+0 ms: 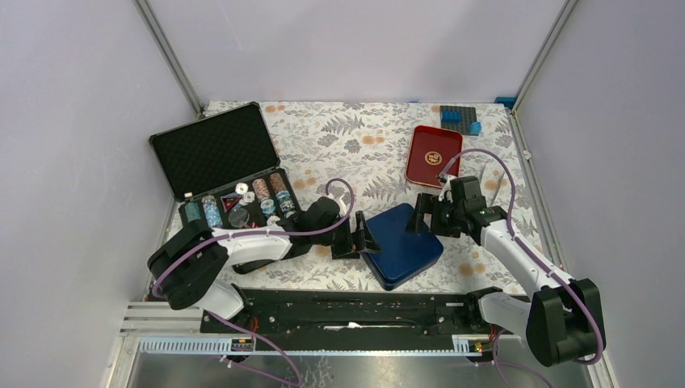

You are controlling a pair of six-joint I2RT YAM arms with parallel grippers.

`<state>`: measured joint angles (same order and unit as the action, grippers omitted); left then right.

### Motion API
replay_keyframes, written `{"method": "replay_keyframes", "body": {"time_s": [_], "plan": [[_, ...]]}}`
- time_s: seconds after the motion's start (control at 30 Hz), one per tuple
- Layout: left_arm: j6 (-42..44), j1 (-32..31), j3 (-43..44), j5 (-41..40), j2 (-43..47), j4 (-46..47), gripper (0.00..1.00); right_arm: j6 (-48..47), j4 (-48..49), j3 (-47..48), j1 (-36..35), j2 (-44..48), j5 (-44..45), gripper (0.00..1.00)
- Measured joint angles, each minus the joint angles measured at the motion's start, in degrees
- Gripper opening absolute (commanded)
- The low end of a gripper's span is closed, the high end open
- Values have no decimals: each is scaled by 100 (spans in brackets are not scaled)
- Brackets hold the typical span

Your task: Pack the chocolate

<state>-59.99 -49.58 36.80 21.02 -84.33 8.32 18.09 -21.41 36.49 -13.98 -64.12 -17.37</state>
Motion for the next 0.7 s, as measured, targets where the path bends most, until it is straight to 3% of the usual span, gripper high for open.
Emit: {"method": "replay_keyframes", "body": {"time_s": [0.23, 0.47, 0.7], "plan": [[-160, -2, -22, -9, -210, 249, 74, 76, 11, -151, 0, 0, -173, 100], [-144, 120, -22, 39, -407, 258, 74, 181, 118, -229, 0, 0, -345, 100], [190, 717, 236, 190, -634, 92, 74, 455, 262, -313, 0, 4, -732, 100]]}}
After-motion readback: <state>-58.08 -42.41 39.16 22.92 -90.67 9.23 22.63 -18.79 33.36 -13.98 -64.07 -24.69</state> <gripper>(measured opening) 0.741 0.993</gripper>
